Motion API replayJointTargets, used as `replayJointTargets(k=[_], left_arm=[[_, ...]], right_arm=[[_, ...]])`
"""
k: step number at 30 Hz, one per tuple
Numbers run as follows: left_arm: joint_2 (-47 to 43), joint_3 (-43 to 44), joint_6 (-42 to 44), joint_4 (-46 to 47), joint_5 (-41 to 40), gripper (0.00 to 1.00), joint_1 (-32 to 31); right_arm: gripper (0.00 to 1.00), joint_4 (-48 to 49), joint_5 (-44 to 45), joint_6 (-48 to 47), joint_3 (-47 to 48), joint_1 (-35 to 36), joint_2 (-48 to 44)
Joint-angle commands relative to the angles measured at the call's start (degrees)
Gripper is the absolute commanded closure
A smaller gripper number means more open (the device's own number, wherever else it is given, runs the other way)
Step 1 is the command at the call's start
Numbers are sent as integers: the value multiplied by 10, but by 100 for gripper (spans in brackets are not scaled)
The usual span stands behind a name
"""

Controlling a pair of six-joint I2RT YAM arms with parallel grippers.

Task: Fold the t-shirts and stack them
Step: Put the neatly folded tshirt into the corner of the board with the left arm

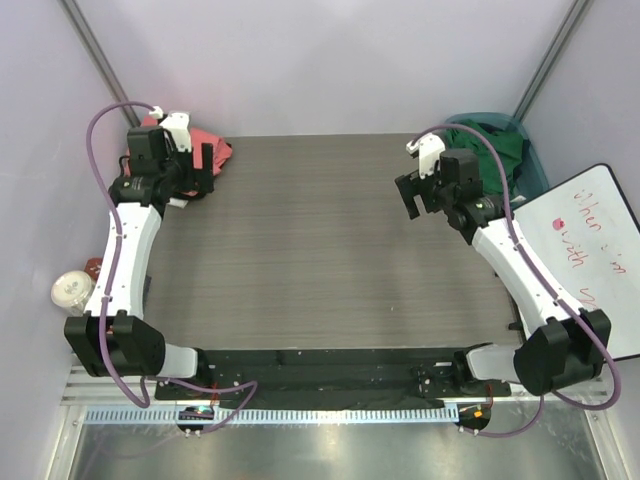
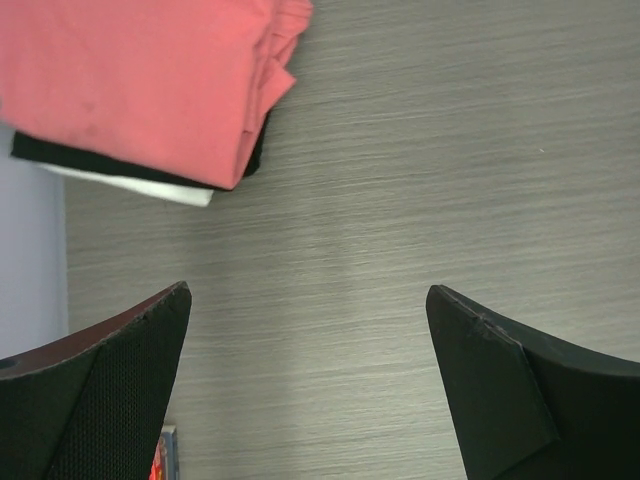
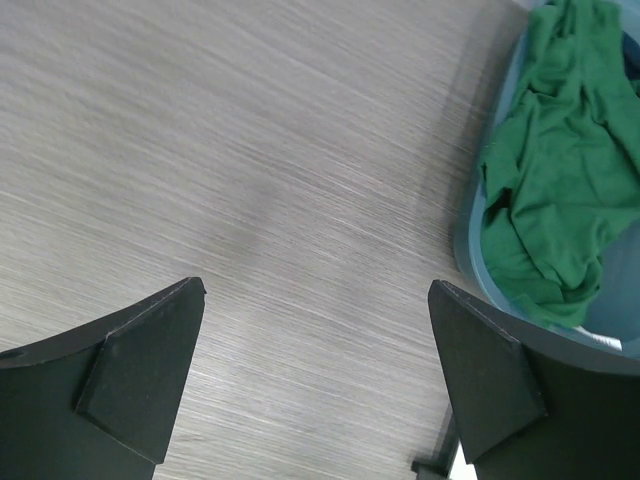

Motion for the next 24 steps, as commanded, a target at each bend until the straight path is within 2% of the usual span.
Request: replayJointTargets(k=[1,4,7,24], left_arm=[[-23,29,-52,-35,-81,0,0],[-29,11,-53,-43,-126,0,1],[-39,-13,-57,-32,-137,0,1],[-78,-46,-57,0,-95,0,1]], right_arm=[[0,-15,36,59,28,-3,-31],[0,-5,99,62,33,-2,-31],[0,20,145,76,27,-4,-39],[0,32,137,84,-11,-3,-69]])
